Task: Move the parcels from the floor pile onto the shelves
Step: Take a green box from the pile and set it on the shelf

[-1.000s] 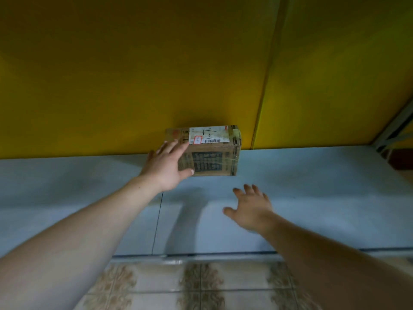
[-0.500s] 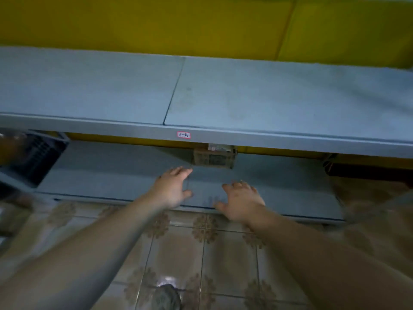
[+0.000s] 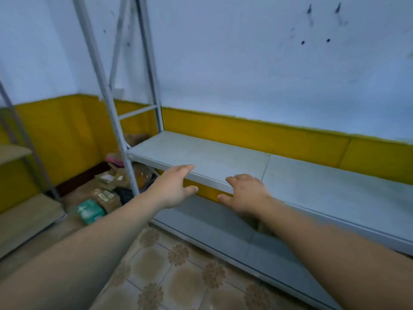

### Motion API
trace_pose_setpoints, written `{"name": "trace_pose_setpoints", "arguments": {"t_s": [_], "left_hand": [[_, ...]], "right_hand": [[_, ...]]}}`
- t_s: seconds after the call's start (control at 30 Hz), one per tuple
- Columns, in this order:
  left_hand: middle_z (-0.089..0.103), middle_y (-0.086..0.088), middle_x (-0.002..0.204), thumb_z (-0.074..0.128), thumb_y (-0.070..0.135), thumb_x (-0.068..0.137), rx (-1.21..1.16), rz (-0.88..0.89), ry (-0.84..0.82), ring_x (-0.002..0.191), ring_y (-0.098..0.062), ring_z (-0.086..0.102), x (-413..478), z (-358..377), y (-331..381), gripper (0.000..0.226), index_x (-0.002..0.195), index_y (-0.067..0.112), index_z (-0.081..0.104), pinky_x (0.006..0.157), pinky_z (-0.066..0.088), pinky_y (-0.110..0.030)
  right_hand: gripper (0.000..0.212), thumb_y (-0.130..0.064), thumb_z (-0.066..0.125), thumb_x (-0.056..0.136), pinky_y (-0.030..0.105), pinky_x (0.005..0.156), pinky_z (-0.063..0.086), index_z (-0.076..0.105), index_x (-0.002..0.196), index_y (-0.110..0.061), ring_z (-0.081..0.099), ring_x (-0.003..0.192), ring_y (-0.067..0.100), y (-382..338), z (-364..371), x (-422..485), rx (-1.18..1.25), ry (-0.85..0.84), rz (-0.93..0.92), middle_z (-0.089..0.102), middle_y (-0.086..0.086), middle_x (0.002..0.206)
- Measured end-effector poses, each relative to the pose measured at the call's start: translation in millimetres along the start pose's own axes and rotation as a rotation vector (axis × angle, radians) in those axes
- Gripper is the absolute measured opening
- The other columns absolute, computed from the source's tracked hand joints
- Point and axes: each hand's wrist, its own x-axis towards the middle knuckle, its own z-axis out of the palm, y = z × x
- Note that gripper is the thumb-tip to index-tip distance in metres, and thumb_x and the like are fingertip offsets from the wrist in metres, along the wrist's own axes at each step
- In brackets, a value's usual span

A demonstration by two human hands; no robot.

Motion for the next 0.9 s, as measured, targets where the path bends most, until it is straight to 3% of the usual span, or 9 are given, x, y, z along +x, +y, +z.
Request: {"name": "trace_pose_setpoints", "arguments": {"t_s": [0.13,0.27,0.4,0.63,0.9], "left_hand": [[0.027,0.004,0.158,0.059,0.049,0.091,0.041,-0.088,0.109,0.143,-0.018,0.027,-43.9,-68.4,-80.2,0.073,0.152,0.029,0.024,0.115,0.029,-0.038],[0.026,0.003,0.158,0.06,0.046,0.091,0.056,-0.206,0.132,0.143,-0.019,0.028,-90.5,-123.3,-178.0,0.072,0.152,0.027,0.025,0.115,0.03,-0.039],[0.029,0.0,0.157,0.058,0.049,0.092,0.091,-0.336,0.141,0.142,-0.022,0.029,-131.3,-165.8,-267.0,0.071,0.151,0.023,0.027,0.114,0.029,-0.04],[0.031,0.0,0.156,0.061,0.046,0.091,0.087,-0.469,0.154,0.142,-0.02,0.029,-135.3,-192.4,-368.8,0.072,0.151,0.022,0.029,0.115,0.027,-0.035],[0.035,0.001,0.154,0.061,0.042,0.092,0.103,-0.548,0.158,0.14,-0.019,0.032,-39.5,-205.7,-469.4,0.068,0.15,0.024,0.031,0.113,0.029,-0.034]], "right_hand": [[0.072,-0.068,0.039,0.092,0.043,0.111,0.035,0.039,0.146,-0.021,0.04,0.135,0.028,-109.3,-30.4,33.6,-0.012,0.047,-0.111,0.045,0.008,0.148],[0.07,-0.069,0.042,0.09,0.043,0.108,0.037,0.044,0.142,-0.022,0.043,0.131,0.028,-234.2,-37.7,69.3,-0.03,0.055,-0.259,0.049,0.008,0.142],[0.073,-0.068,0.041,0.091,0.044,0.11,0.036,0.037,0.148,-0.023,0.04,0.135,0.029,-336.3,-36.2,95.6,-0.029,0.012,-0.393,0.044,0.006,0.148],[0.071,-0.067,0.039,0.093,0.042,0.108,0.036,0.034,0.15,-0.024,0.041,0.135,0.027,-430.0,-31.4,181.6,-0.029,0.029,-0.503,0.044,0.006,0.149],[0.075,-0.066,0.039,0.094,0.046,0.11,0.037,0.029,0.153,-0.022,0.04,0.137,0.03,-492.5,-23.5,344.1,0.039,0.027,-0.538,0.042,0.01,0.151]]}}
